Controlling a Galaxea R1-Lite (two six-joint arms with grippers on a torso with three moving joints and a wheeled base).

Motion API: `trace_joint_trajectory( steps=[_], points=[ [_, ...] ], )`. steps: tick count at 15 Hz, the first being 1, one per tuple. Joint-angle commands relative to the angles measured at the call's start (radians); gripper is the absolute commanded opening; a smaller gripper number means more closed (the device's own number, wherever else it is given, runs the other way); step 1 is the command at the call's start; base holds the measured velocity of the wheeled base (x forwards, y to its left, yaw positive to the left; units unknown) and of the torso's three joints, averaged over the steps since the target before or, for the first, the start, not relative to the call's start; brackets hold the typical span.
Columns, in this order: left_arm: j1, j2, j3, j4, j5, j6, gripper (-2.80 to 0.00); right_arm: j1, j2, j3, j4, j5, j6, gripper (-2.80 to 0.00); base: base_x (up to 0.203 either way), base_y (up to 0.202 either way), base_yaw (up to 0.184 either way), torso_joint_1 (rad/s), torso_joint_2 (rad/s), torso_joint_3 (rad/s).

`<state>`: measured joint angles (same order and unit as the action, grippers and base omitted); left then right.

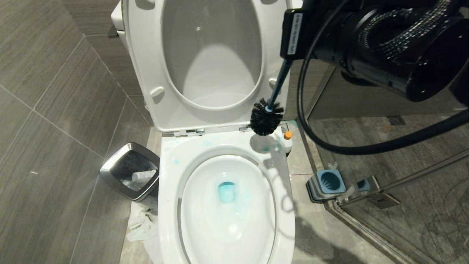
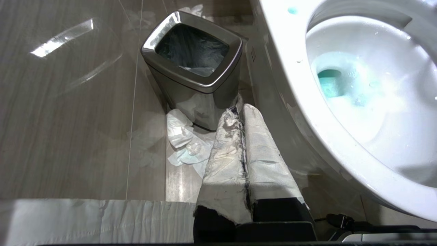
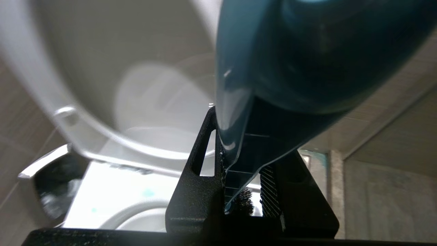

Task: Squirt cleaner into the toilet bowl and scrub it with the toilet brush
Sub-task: Scrub the toilet bowl

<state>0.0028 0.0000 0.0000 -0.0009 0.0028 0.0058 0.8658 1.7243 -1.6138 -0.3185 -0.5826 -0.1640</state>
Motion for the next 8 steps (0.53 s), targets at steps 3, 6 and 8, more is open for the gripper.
trace_joint_trajectory(
  steps=[3,6,8],
  points=[
    [0.0,0.0,0.0,-0.001,0.0,0.0,-2.8,0.061,0.141,-0.028,-0.005,-0.023,0.007,-2.8,0.0,0.0,0.0,-0.001,0.0,0.084],
    [0.0,0.0,0.0,-0.001,0.0,-0.001,-2.8,0.077,0.242,-0.042,-0.005,-0.025,0.052,-2.8,0.0,0.0,0.0,0.002,0.0,0.009],
    [-0.001,0.0,0.0,-0.002,0.0,-0.001,-2.8,0.086,0.313,-0.069,-0.005,-0.025,0.072,-2.8,0.0,0.0,0.0,0.0,0.0,0.0]
  ],
)
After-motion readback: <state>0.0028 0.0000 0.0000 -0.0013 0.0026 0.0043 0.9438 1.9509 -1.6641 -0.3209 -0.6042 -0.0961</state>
